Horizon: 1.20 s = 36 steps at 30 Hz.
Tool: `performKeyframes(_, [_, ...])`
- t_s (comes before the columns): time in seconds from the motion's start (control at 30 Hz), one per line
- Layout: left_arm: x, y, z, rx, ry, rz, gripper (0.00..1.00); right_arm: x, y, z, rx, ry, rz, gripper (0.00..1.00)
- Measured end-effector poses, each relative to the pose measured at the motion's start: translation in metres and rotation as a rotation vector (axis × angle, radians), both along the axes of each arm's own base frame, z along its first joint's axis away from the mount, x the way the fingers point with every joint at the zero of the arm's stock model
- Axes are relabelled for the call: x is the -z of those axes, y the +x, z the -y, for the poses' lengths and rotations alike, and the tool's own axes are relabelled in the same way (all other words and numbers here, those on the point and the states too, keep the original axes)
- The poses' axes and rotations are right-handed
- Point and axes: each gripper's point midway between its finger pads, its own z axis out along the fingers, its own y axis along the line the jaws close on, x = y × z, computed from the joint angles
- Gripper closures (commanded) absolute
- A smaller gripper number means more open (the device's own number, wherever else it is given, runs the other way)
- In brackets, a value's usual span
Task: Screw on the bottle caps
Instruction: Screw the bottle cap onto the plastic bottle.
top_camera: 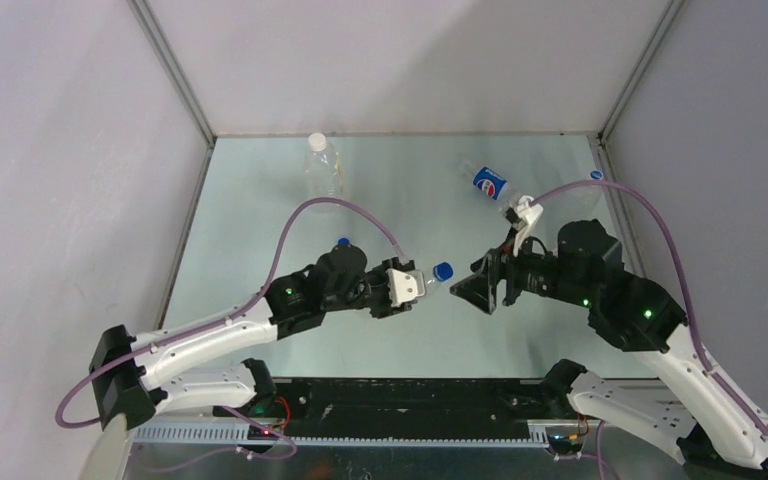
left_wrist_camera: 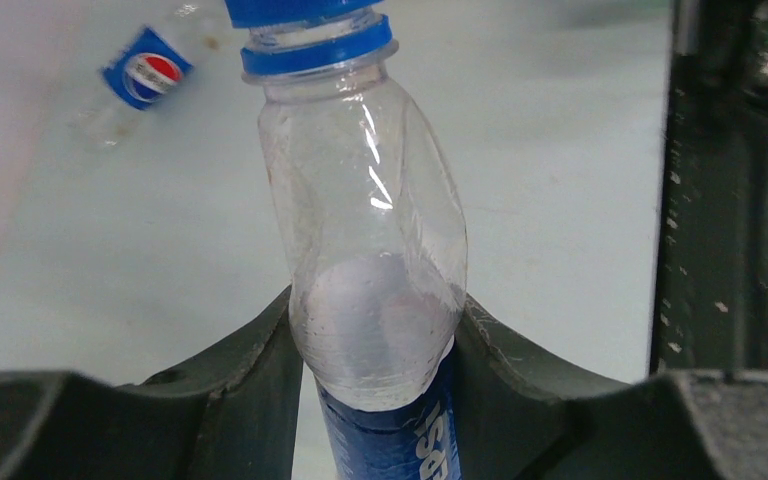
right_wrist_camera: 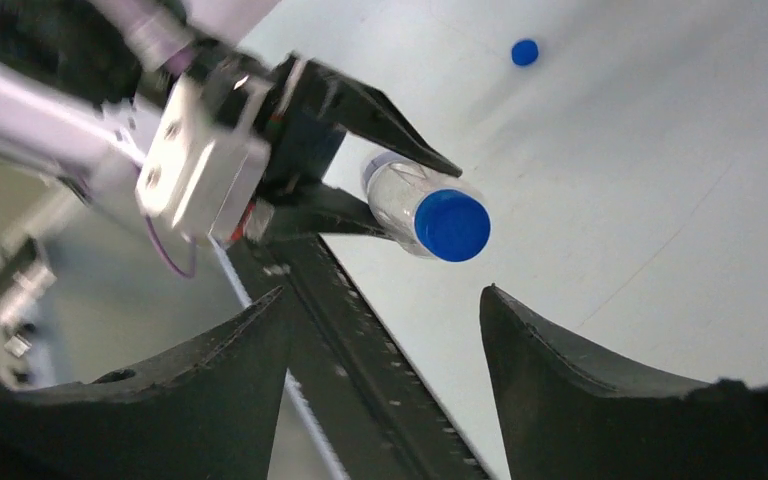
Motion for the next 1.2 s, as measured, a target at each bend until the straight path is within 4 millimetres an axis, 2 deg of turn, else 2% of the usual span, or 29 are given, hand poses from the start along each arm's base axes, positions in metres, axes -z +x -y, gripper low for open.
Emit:
performKeyframes(0.13, [0.012, -0.016, -0.010, 0.115, 0.053, -0.102, 1.00, -0.002, -0.013, 0.006, -0.170, -0.071, 0.195, 0.28])
performKeyframes(0.4, [-0.009, -0.057, -0.004, 0.364, 0.053, -0.206, 1.00, 0.001, -0.038, 0.011, -0.491, -0.176, 0.531, 0.29])
performKeyframes(0.53, [-0.009, -0.067, -0.003, 0.422, 0.060, -0.243, 1.00, 0.001, -0.044, 0.007, -0.589, -0.181, 0.622, 0.34])
performKeyframes(1.0, [-0.017, -0.076, 0.001, 0.488, 0.057, -0.272, 1.00, 0.013, -0.044, -0.009, -0.728, -0.180, 0.650, 0.53])
performKeyframes(1.07, [-0.016, -0.076, 0.001, 0.488, 0.061, -0.277, 1.00, 0.015, -0.043, -0.010, -0.735, -0.182, 0.644, 0.57])
performKeyframes(1.2, [-0.015, -0.076, 0.001, 0.486, 0.067, -0.284, 1.00, 0.018, -0.043, -0.013, -0.751, -0.179, 0.628, 0.72])
